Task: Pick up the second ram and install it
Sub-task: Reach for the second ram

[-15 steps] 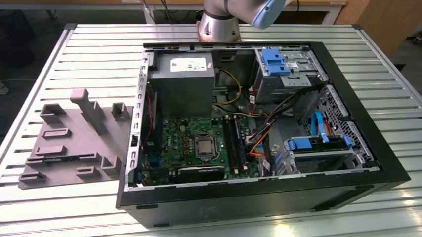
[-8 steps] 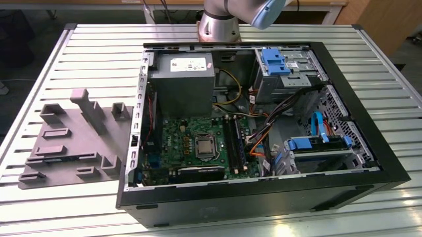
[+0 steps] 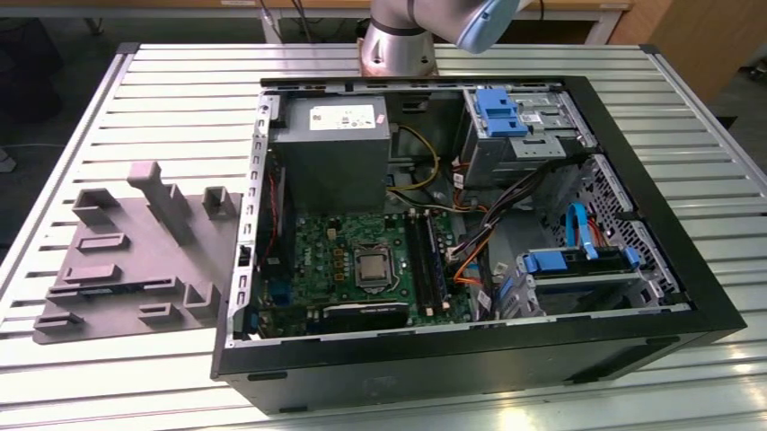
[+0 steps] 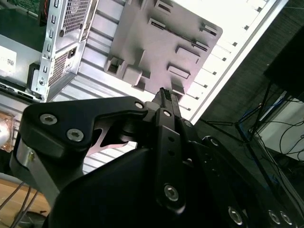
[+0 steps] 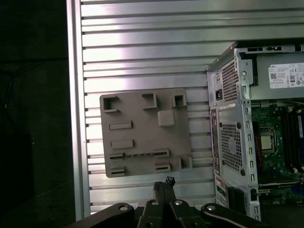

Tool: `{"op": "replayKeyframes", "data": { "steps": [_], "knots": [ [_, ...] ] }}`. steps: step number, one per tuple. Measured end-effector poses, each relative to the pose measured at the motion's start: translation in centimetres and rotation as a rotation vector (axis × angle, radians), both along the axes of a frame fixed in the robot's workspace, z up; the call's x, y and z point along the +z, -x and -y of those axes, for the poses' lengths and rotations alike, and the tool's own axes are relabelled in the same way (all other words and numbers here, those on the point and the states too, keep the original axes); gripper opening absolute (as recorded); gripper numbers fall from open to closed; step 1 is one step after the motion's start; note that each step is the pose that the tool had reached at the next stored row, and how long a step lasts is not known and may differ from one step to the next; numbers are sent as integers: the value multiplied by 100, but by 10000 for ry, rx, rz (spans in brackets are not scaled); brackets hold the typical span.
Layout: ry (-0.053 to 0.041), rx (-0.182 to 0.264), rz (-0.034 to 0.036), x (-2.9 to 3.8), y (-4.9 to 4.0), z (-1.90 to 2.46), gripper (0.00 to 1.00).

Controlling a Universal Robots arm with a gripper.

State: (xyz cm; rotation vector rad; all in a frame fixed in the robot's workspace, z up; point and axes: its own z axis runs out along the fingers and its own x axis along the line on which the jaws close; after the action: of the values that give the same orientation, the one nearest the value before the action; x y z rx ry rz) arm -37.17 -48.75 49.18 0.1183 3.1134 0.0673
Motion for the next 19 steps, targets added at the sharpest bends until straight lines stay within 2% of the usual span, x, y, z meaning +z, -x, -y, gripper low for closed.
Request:
{"op": "replayKeyframes", "data": {
  "steps": [19],
  "knots": [
    [0, 0, 0, -104, 0, 0, 11]
  ]
}}
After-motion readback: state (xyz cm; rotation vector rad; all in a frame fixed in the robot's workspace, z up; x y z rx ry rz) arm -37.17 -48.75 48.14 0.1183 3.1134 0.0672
